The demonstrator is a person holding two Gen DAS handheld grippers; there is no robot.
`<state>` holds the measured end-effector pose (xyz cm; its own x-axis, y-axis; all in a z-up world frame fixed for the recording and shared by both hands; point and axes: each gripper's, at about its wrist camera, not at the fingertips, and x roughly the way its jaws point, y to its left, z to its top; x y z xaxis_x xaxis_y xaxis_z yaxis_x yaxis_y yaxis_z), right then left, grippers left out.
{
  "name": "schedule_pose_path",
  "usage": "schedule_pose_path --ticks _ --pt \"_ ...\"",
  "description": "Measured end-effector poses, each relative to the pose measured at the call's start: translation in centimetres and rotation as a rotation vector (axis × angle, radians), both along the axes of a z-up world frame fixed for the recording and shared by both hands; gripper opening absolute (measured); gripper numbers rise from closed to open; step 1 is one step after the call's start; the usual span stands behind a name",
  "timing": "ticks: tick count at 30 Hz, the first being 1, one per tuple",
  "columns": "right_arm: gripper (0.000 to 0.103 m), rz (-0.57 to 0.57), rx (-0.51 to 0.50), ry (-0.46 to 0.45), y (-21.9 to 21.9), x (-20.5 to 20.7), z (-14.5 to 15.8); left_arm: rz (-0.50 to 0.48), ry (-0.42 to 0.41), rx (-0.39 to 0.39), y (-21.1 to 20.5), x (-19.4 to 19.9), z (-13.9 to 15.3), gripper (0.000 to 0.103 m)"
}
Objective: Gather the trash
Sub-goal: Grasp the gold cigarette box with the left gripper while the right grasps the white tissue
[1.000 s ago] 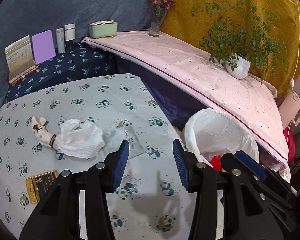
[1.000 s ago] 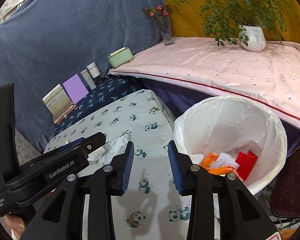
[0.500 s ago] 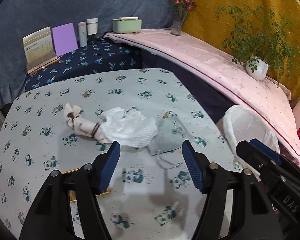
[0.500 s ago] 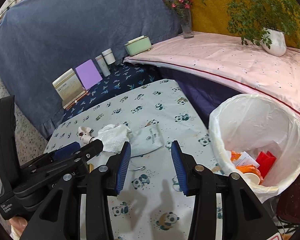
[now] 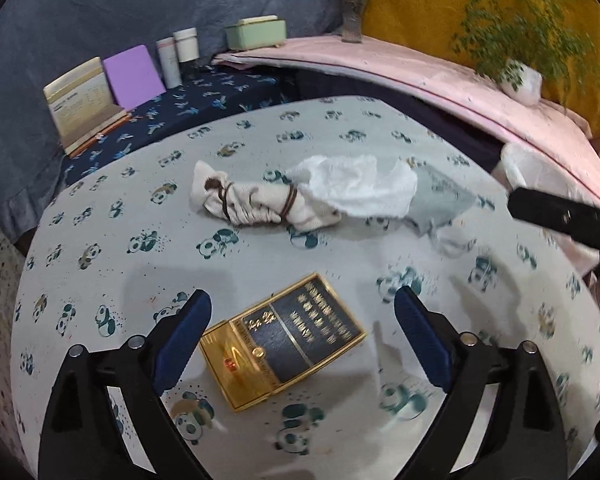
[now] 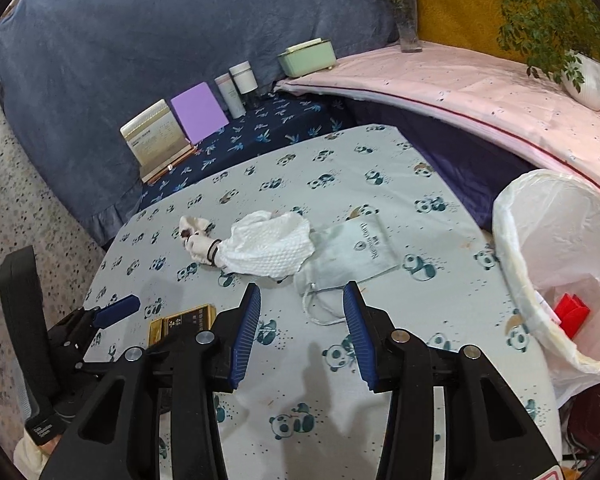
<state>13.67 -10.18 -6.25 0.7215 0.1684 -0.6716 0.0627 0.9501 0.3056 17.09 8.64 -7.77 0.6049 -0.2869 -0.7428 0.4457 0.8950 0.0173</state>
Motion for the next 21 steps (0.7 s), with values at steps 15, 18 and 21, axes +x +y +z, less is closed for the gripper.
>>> schedule_pose_path --ticks 15,18,21 --pt "0.042 0.04 -0.009 0.058 2.5 2.9 -2.3 -0.025 0.077 -0.027 1.0 2.1 -3.2 0.083" --pt "0.042 0.036 -0.007 0.054 2.4 3.4 -2.3 0.071 0.114 -0.068 1.0 2.9 -3.3 0.069" --pt "0.042 0.035 -0.007 0.049 2.3 3.9 -2.2 0.183 0.106 -0.073 0.7 3.1 -3.4 0.065"
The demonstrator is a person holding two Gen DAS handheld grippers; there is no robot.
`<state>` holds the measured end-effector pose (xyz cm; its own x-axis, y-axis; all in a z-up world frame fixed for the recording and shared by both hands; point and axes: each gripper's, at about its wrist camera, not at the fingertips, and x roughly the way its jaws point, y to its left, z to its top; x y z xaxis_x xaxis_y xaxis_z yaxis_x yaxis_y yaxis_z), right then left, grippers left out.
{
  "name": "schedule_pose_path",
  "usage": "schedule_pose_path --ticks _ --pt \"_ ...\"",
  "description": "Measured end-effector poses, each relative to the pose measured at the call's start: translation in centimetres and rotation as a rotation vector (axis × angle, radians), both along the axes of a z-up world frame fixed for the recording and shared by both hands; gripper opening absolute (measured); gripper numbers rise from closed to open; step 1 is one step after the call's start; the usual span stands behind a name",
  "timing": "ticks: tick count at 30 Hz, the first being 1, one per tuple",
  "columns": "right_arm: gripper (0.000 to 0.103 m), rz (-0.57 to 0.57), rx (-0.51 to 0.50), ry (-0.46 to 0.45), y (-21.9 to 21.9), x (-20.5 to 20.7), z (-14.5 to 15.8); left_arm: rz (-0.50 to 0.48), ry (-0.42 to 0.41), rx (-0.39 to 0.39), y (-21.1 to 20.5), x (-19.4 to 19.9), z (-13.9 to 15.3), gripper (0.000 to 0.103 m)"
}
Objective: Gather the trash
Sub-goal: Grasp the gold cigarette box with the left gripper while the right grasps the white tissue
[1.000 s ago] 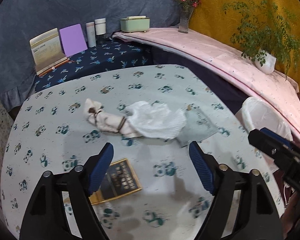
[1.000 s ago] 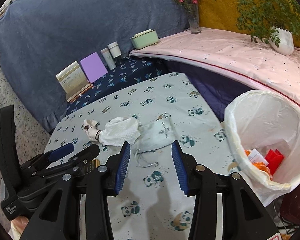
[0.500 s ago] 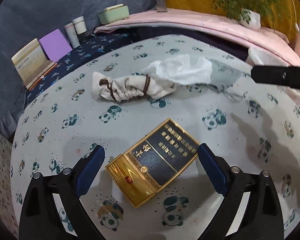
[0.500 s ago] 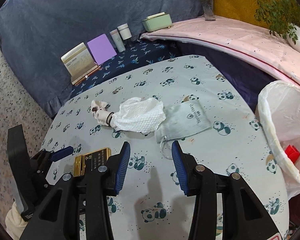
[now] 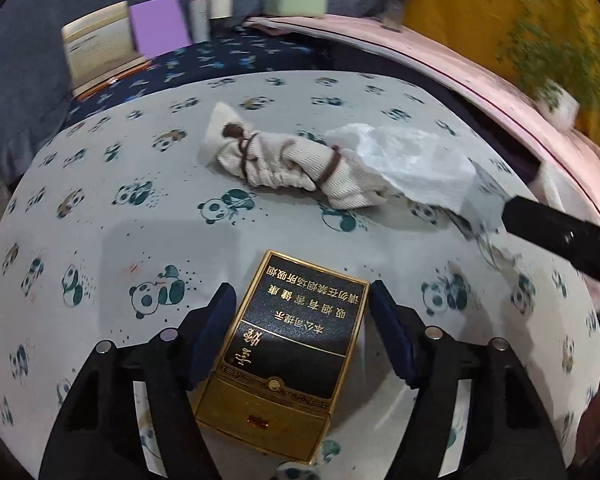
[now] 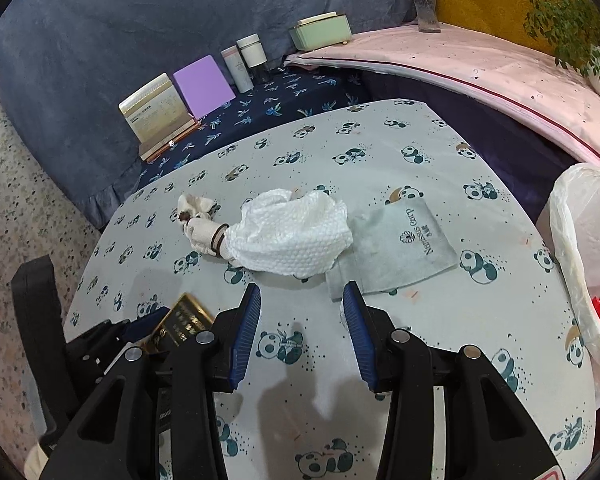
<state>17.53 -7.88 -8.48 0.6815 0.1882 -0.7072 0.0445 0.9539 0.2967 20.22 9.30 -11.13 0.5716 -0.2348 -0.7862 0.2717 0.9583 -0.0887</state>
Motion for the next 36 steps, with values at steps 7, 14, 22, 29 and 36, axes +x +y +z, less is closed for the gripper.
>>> schedule_pose_path --ticks 7,14,22,29,36 --pt "0.042 0.005 0.001 -0.008 -0.3 0.5 0.3 0.067 0.016 -0.047 0.5 -0.7 0.4 0.087" --pt "0.042 0.018 0.001 0.0 -0.2 1.5 -0.2 0.081 0.014 0.013 1.5 -1.4 -0.2 0.073" --pt "0.042 0.02 0.015 0.008 0.1 3.3 -0.8 0.068 0.003 0.007 0.9 -1.4 0.3 0.056" --pt "0.055 -0.005 0.015 0.009 0.0 4.8 -1.3 0.104 0.016 -0.031 0.2 -0.2 0.9 0.056" --pt "0.004 0.038 0.031 0.058 0.1 5.5 -2.7 0.133 0.02 -0.047 -0.3 1.1 1.8 0.056"
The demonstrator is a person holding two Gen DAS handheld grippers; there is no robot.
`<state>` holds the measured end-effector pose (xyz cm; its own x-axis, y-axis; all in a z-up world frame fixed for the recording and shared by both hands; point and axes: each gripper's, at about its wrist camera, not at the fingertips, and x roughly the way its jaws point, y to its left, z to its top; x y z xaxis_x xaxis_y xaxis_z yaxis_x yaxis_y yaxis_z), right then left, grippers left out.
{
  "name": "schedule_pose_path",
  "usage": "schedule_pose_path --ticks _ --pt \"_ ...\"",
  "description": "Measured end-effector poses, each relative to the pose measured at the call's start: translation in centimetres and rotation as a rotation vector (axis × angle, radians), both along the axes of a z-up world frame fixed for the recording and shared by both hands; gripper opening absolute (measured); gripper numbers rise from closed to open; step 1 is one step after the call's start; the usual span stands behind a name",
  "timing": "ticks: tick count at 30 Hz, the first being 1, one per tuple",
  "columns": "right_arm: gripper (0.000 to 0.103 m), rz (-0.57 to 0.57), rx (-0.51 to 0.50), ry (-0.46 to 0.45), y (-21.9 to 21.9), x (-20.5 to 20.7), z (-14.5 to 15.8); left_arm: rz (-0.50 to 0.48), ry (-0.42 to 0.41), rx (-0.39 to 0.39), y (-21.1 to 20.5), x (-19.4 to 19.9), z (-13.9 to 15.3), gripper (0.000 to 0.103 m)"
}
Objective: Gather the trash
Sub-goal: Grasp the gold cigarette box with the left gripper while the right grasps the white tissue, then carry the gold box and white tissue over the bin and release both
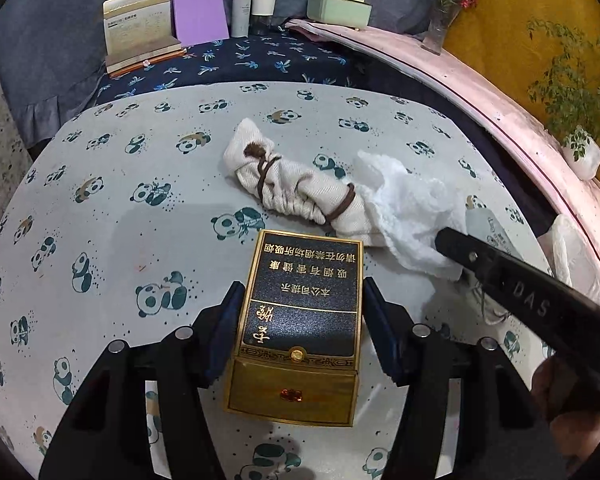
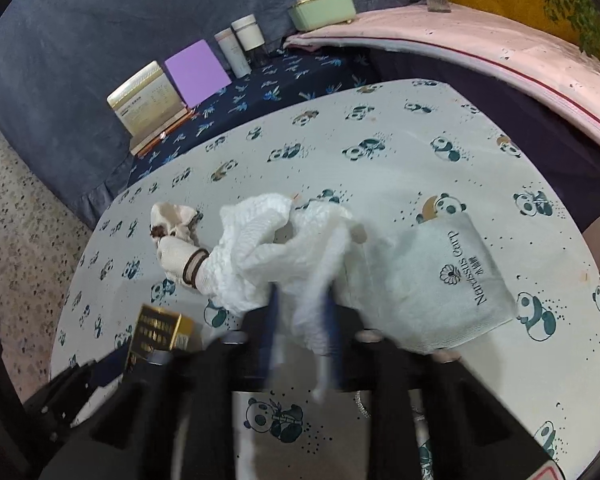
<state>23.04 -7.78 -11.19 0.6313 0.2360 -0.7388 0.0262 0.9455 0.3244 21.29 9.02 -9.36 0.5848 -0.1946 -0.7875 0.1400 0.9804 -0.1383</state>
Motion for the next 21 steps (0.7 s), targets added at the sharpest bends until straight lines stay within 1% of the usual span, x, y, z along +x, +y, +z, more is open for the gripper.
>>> schedule_pose_path --ticks 4,10,15,21 --pt "0.003 -0.003 0.011 -0.064 -0.6 -1.2 1.7 -0.002 -0.016 0.0 -0.6 0.0 1.0 0.056" --pt "0.003 -0.028 0.024 -0.172 -2.5 -3.3 5.8 -0.014 -0.041 -0.01 -1.9 -0.6 2.8 0.056" --pt "0.003 -0.062 0.026 -0.229 -4.6 -5.2 8.3 -0.042 -0.066 -0.024 -3.8 -1.5 4.5 0.056" --pt "0.003 -0.126 0.034 -0.278 -8.1 -7.8 10.5 -0.097 -0.093 -0.031 -7.2 -2.9 6.3 0.056"
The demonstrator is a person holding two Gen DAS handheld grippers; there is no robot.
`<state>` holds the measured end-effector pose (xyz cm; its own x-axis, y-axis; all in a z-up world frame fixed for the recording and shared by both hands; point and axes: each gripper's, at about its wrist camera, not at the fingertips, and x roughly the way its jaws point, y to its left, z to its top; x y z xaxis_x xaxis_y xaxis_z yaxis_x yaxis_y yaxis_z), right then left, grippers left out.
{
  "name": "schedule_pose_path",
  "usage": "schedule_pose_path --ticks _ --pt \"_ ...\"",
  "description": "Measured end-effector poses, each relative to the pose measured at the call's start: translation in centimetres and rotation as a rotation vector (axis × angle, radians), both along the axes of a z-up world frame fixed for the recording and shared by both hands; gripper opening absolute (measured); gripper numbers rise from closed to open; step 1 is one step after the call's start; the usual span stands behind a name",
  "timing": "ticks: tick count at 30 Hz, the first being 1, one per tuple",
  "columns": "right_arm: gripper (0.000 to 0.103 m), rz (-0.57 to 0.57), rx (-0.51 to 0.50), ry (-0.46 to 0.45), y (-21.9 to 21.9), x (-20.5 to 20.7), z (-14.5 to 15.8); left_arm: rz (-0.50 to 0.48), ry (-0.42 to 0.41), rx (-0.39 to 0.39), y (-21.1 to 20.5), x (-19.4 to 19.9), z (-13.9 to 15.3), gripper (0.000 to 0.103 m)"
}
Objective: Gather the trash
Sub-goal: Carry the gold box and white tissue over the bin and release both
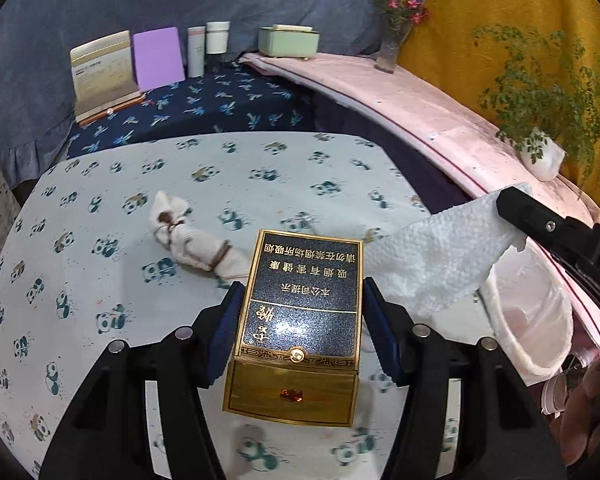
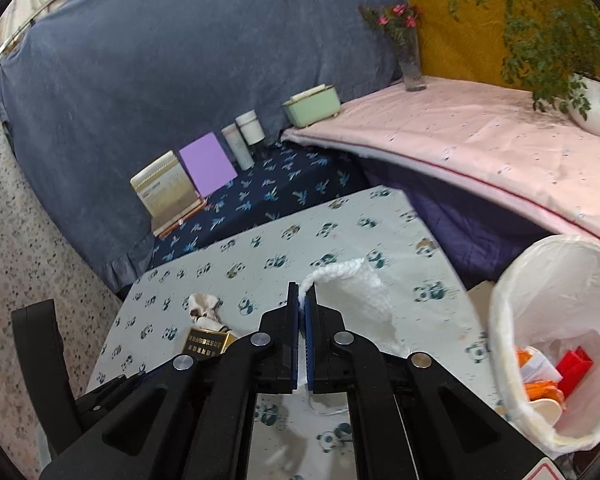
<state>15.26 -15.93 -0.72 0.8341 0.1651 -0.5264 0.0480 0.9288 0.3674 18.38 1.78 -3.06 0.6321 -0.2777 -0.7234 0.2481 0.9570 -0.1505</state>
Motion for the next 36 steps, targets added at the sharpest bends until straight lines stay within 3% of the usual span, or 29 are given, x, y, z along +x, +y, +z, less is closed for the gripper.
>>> schedule_pose_path --ticks 14,25,36 --pt "0.003 -0.174 -0.007 -0.082 -9.8 -5.7 3.3 -0.165 -0.04 0.006 -10.5 -3.1 2.6 0.056" --pt "0.003 -0.29 0.001 -0.028 -16.0 -8.5 1.2 -0.288 -0.035 0.022 -18.0 -4.7 2.4 0.056" --pt "0.003 -0.335 0.025 0.026 -19.0 -9.6 -1.3 -0.35 -0.024 0.037 -21.9 -5.4 1.6 0.056"
